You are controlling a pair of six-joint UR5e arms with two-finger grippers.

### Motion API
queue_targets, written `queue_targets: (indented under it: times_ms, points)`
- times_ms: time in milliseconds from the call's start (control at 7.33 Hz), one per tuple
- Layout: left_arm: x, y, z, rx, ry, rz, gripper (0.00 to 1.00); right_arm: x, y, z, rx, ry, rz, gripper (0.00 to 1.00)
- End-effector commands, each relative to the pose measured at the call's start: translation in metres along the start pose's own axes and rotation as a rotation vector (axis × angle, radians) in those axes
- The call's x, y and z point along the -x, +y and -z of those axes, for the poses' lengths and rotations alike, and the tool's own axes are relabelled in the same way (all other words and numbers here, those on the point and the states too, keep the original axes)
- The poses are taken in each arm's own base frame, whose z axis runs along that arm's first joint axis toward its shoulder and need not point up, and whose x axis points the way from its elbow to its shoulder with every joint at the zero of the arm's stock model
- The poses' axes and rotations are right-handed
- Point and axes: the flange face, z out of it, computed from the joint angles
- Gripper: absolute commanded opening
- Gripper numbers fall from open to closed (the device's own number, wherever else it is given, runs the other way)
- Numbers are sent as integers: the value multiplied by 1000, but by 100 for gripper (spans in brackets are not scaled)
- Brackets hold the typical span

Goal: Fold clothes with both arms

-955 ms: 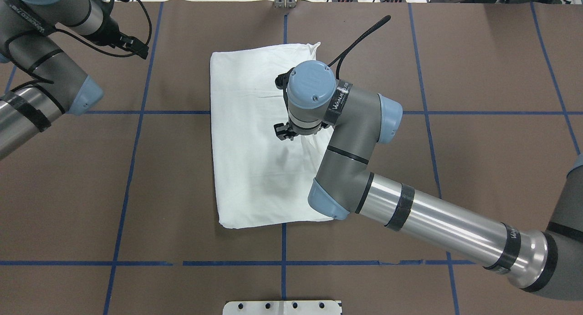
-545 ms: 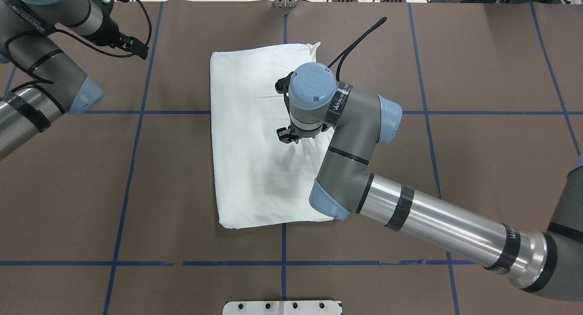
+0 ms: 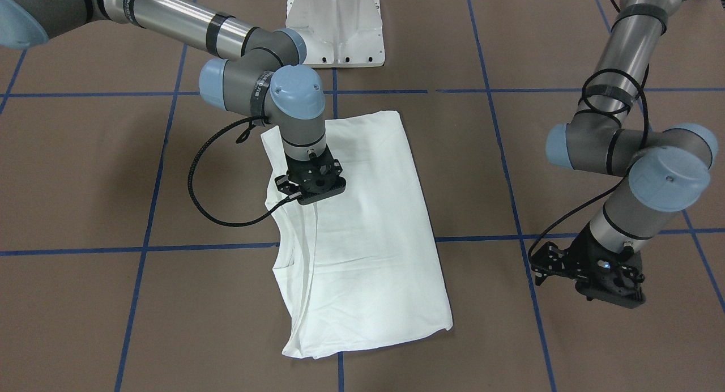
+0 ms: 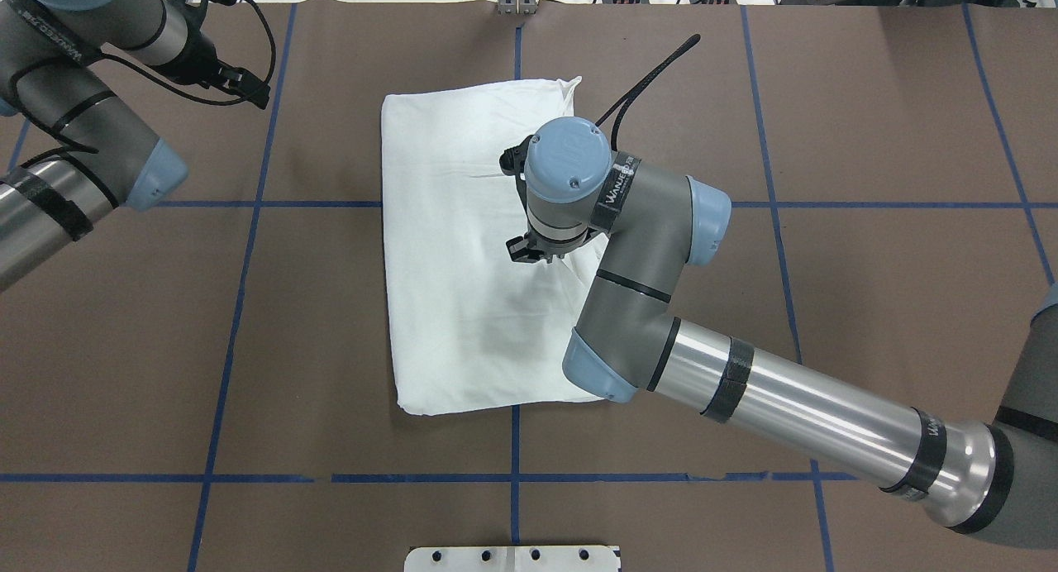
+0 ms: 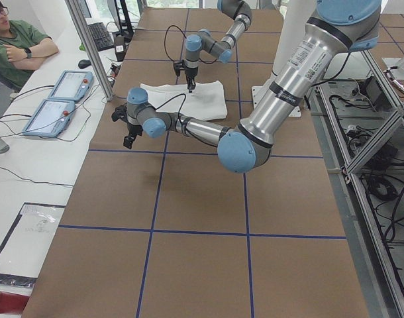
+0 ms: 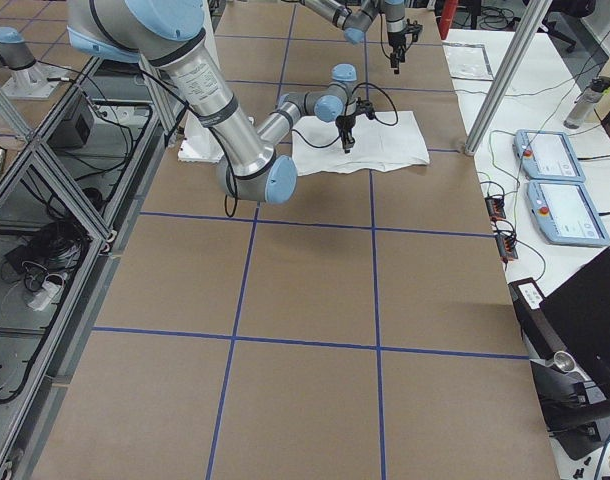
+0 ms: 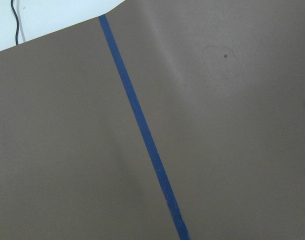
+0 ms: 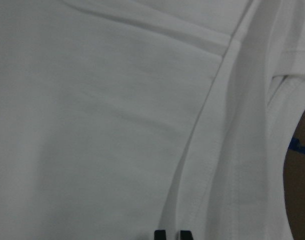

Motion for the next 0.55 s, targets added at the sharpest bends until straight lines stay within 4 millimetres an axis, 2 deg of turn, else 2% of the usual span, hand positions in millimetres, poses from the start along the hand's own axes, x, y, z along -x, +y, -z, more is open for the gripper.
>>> queue_targets:
  times_ms: [0, 273, 409]
  points:
    - [1, 0, 1, -1, -1, 1, 100, -8, 8, 9, 11, 16, -8, 0]
    - [-1, 1, -1, 2, 0, -2, 100, -46, 32, 32, 7, 29, -24, 0]
    - [0, 2, -2, 3, -1, 0, 100, -59, 40, 34, 10, 47, -32, 0]
